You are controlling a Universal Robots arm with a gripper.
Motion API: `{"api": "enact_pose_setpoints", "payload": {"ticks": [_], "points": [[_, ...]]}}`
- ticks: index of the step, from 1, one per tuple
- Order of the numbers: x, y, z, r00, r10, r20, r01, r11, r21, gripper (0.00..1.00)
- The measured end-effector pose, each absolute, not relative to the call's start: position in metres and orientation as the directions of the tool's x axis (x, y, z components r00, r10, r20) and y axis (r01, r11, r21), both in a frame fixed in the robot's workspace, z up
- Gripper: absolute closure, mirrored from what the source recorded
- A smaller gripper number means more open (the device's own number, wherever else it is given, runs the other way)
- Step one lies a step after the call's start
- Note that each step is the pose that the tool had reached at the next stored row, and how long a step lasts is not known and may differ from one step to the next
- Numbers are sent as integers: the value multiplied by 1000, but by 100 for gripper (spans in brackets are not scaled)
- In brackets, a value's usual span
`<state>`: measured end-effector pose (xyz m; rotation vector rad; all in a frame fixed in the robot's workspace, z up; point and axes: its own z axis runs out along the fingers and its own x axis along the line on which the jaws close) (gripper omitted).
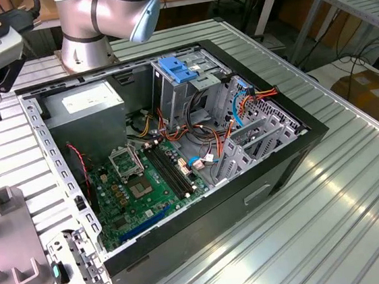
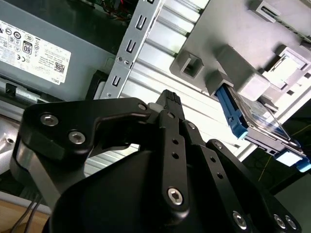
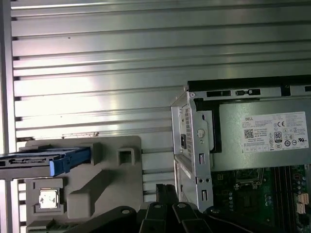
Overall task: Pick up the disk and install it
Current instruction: 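Reach for the disk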
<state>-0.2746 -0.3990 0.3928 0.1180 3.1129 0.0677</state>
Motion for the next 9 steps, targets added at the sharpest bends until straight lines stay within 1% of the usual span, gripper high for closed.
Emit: {"api": "enact_pose_setpoints", "payload": {"ticks": [9], "points": [[-300,-399,392,-997,76,-24,75,996,44,89]]}}
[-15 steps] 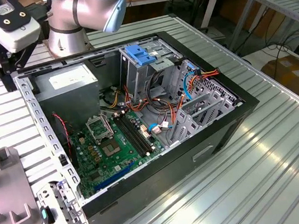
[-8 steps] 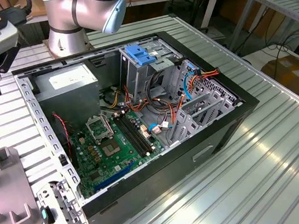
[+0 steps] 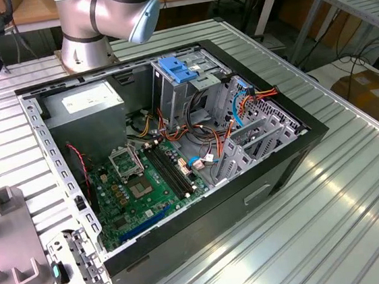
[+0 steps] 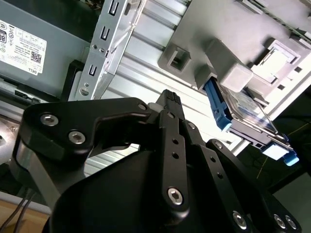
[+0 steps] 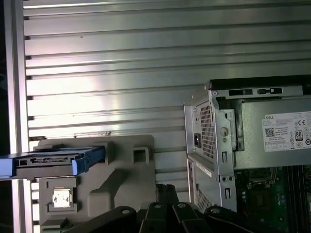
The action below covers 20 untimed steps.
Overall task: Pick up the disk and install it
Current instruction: 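Reach for the disk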
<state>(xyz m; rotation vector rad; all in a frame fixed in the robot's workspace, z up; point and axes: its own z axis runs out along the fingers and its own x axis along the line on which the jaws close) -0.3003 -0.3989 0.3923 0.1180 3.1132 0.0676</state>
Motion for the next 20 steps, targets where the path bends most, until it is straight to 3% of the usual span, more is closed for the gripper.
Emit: {"api": "enact_pose_setpoints", "payload": {"ticks": [20], "points": [[-334,-399,392,-997,76,-22,75,996,44,89]]}}
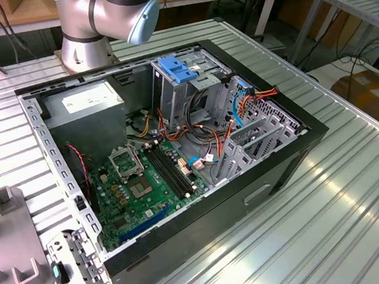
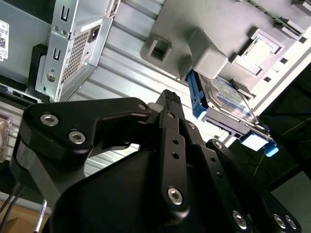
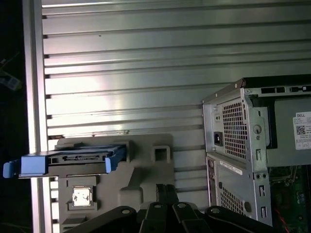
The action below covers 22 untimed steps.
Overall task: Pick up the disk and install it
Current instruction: 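Reach for the disk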
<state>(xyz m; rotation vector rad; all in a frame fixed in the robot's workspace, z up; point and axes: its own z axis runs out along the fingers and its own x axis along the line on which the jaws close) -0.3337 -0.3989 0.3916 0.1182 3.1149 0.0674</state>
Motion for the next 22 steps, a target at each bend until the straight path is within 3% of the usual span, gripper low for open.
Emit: {"api": "enact_pose_setpoints", "payload": {"ticks": [22], "points": [[-379,-399,392,-997,76,-22,75,996,44,89]]}}
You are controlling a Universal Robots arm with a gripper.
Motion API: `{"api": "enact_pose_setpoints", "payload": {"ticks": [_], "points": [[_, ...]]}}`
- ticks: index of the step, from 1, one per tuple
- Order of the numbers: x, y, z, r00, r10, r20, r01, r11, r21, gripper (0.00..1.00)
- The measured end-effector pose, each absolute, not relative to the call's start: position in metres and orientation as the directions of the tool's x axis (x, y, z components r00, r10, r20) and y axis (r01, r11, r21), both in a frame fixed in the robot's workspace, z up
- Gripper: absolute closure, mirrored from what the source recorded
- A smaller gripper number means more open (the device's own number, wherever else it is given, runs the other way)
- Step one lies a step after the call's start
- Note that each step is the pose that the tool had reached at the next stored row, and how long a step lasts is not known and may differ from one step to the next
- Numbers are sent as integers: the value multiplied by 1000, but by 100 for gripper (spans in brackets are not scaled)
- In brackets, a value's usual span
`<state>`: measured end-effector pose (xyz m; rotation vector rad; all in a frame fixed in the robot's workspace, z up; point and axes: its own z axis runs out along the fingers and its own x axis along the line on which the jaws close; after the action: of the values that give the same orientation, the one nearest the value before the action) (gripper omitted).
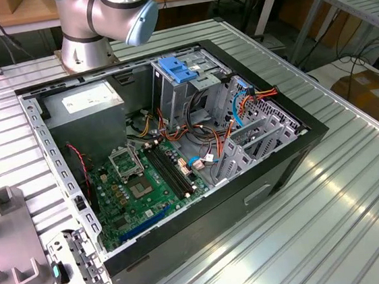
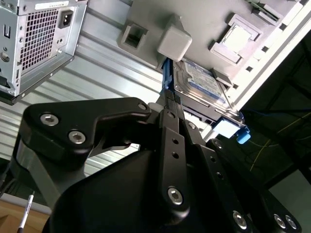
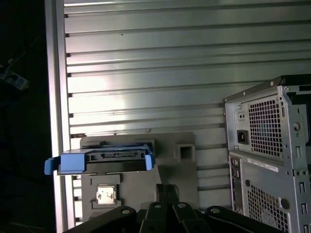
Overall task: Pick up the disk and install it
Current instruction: 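Reach for the disk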
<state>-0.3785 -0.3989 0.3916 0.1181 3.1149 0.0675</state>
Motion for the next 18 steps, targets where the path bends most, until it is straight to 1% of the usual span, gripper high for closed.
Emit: {"api": "enact_pose_setpoints", "payload": {"ticks": [11,18], "points": [[-397,-399,392,-997,76,-22,75,996,44,89],[-398,-399,392,-997,76,-22,75,996,44,89]]}}
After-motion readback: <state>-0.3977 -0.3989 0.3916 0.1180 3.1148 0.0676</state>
